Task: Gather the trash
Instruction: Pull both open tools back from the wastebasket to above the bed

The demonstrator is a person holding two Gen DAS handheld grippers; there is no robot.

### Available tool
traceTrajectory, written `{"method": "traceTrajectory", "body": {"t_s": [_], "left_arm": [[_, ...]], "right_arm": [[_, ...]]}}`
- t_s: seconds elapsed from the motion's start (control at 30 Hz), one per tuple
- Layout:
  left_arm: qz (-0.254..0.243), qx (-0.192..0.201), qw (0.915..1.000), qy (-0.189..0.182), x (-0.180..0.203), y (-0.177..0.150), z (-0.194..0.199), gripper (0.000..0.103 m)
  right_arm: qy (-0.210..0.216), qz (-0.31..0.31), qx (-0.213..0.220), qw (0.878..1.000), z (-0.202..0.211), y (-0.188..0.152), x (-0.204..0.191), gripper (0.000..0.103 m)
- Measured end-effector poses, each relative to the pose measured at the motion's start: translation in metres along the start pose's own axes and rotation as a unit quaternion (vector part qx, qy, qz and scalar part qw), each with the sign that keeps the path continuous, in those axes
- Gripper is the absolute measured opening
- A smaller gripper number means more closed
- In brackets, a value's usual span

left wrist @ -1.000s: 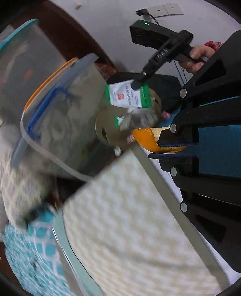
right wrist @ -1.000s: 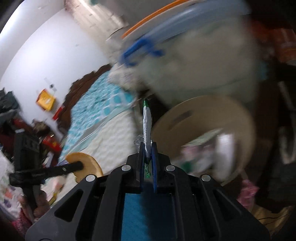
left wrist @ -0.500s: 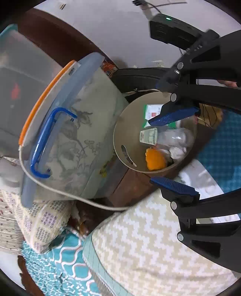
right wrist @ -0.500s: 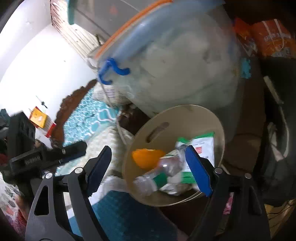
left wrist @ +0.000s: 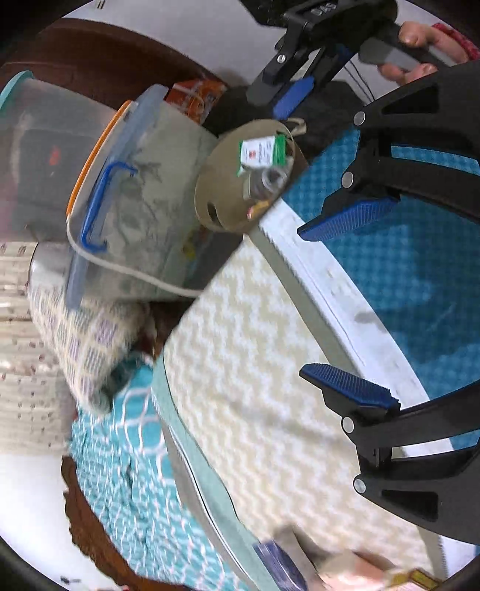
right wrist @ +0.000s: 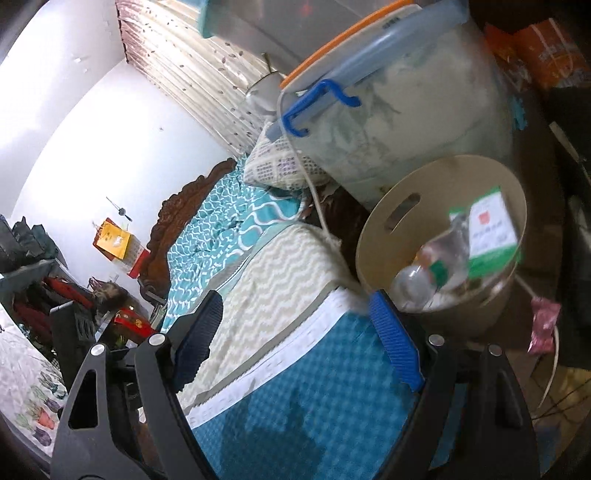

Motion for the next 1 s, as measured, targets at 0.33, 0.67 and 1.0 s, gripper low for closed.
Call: {"method": "traceTrajectory", "body": {"t_s": [0.33,0.67,1.0], "left_arm": [[0.023,0.021,0.9983,0.049,-0.063,-0.034,0.034,0.067],[0.050,0.036,0.9954,0.074,-0.107,-0.057,0.058,0.067],[0.069,0.047,0.9920,0.095,-0.142,-0.076,0.081,0.068]], "right_arm": [[-0.020,-0.003,0.005,1.000,0.011,-0.053,-0.036,0.084],[-0.017,0.005,-0.007,1.000,0.002,-0.077,-0.065,0.086],[-0.003,0.015,-0.010,1.000,-0.004,-0.099,-0.100,0.086]]}}
Point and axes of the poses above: each gripper's, at about its wrist camera, not at the fingertips, and z roughly against the way its jaws point, x to its right, y to its top, the point moved 10 cm from there along -z, roughly the way its jaws point, and after that the axes turned 15 degrees about y, right-handed, at the moved point
